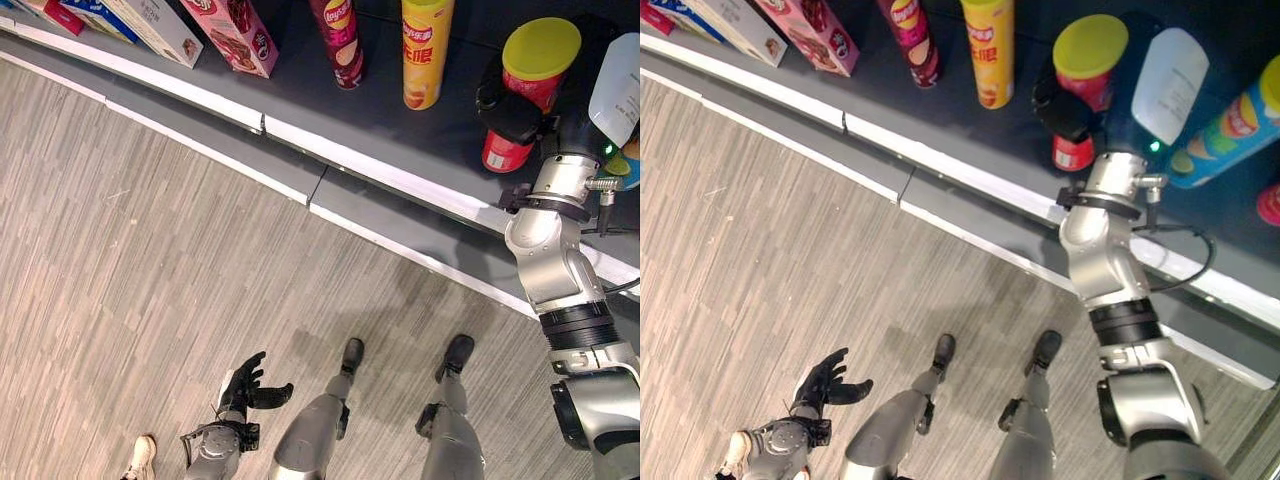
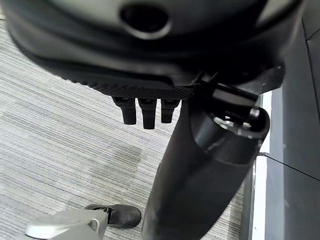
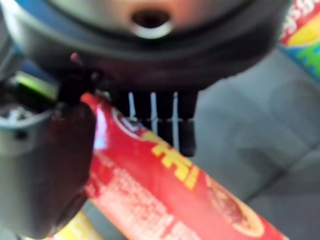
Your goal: Put the goods on the table back onto the shelves and tidy them up.
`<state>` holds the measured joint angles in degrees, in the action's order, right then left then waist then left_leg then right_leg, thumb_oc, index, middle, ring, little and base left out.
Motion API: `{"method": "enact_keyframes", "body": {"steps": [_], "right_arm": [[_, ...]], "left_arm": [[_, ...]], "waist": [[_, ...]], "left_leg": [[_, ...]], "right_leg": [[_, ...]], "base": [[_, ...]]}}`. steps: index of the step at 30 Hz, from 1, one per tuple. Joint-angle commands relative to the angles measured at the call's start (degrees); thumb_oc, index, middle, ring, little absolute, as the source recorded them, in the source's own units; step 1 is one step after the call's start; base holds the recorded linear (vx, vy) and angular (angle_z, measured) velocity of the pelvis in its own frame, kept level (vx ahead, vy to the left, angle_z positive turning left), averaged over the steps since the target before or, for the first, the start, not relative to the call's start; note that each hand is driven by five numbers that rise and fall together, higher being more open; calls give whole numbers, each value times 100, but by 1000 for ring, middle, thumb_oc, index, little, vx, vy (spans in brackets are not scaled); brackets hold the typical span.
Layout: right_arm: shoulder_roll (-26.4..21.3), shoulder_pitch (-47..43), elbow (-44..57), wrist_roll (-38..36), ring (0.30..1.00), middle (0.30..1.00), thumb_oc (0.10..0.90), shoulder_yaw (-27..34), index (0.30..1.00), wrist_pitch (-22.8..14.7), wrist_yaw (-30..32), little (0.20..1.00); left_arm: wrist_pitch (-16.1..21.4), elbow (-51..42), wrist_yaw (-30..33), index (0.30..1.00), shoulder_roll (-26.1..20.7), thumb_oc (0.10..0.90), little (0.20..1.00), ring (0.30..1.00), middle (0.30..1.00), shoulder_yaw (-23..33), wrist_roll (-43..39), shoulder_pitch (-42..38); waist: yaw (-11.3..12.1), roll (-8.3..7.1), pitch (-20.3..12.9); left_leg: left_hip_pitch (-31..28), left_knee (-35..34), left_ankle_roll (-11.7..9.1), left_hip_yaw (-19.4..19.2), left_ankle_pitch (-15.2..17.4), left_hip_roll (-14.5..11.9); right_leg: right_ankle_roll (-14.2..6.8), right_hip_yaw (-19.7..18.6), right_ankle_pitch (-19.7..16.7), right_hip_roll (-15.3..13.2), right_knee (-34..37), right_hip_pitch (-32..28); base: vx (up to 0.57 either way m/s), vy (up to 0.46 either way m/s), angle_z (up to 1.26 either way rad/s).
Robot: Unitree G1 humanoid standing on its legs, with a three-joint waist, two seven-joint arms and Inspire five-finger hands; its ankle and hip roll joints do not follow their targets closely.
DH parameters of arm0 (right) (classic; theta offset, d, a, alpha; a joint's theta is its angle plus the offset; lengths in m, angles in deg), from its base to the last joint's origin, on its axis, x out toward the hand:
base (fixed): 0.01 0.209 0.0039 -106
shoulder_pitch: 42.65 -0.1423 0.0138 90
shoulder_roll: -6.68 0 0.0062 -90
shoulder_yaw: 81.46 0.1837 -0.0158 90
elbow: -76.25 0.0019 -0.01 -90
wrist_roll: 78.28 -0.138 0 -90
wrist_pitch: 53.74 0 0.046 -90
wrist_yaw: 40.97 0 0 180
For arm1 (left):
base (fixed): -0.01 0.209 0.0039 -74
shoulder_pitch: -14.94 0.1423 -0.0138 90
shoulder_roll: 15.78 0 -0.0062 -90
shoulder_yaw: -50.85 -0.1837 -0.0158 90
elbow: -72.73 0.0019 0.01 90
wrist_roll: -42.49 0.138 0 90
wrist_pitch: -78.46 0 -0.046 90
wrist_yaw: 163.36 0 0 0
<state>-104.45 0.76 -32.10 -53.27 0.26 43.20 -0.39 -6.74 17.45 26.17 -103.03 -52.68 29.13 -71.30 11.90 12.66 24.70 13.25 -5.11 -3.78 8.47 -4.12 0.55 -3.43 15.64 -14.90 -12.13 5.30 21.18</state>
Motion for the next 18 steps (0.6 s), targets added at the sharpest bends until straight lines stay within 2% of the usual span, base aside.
{"method": "enact_keyframes", "body": {"steps": [1,18], "right_arm": [[-465,-989,413,9,300,300,400,-53,300,-387,550,300],[-657,-1178,91,-294,300,300,400,228,300,-326,1140,300]], "left_arm": [[223,-120,219,900,-684,800,900,900,900,-381,-48,53],[280,-269,308,900,-722,800,900,900,900,-470,-119,-47]], "waist": [[150,-7,-227],[185,156,-230]], "left_leg": [[503,31,-42,-23,-57,117],[633,19,-56,38,-80,186]], "right_leg": [[-843,-86,1023,-418,-287,-776],[-881,-52,1010,-474,-252,-694]], "base": [[-1,10,9],[1,0,1]]}}
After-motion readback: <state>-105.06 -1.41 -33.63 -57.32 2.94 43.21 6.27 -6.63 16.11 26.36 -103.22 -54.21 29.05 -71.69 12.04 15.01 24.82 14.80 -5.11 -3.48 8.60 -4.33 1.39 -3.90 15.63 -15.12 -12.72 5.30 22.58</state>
